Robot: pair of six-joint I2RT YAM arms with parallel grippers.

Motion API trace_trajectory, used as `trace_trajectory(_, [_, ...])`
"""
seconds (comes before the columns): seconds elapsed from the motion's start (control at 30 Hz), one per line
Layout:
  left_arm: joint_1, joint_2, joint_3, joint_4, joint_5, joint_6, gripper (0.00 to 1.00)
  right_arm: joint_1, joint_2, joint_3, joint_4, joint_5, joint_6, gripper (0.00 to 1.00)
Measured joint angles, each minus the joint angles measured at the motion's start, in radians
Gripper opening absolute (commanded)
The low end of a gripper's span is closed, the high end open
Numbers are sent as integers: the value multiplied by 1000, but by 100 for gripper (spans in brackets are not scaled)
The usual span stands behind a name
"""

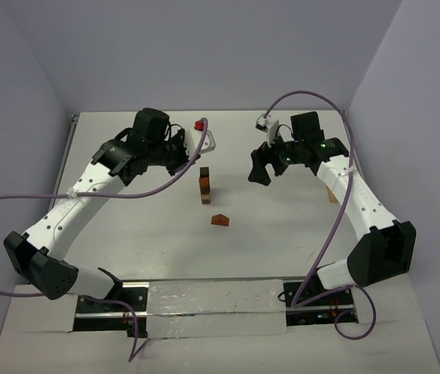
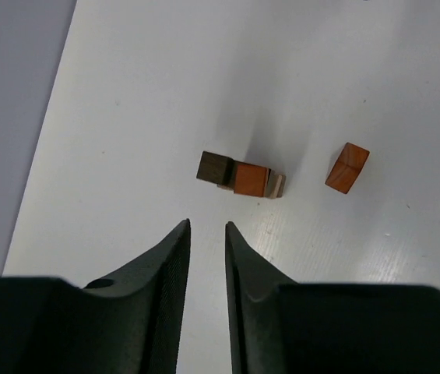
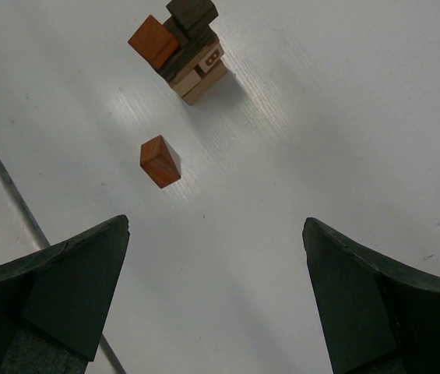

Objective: Build the wood block tower

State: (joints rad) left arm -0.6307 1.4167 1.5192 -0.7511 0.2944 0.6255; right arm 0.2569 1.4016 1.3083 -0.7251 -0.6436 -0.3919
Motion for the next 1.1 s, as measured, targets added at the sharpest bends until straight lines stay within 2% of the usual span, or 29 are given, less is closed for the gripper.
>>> trace_trajectory(0.17, [64, -39, -102, 47, 32, -72, 19, 11, 20, 1, 31, 10, 41, 91])
trace_trajectory(0.3, [104, -27, -208, 82, 62, -129, 15, 33, 65, 10, 47, 24, 73, 81])
trace_trajectory(0.47, [131, 44, -253, 104, 96, -177, 11, 63, 130, 38, 72, 47, 118, 62])
trace_trajectory(0.57, [156, 91, -252, 130, 115, -203, 9, 77, 164, 67, 90, 59, 144, 56])
trace_trajectory(0.8, [173, 204, -234, 157, 137, -235, 8, 108, 251, 155, 126, 81, 188, 51])
trace_trajectory(1.1, [173, 268, -189, 166, 166, -251, 15, 126, 302, 172, 135, 102, 204, 51])
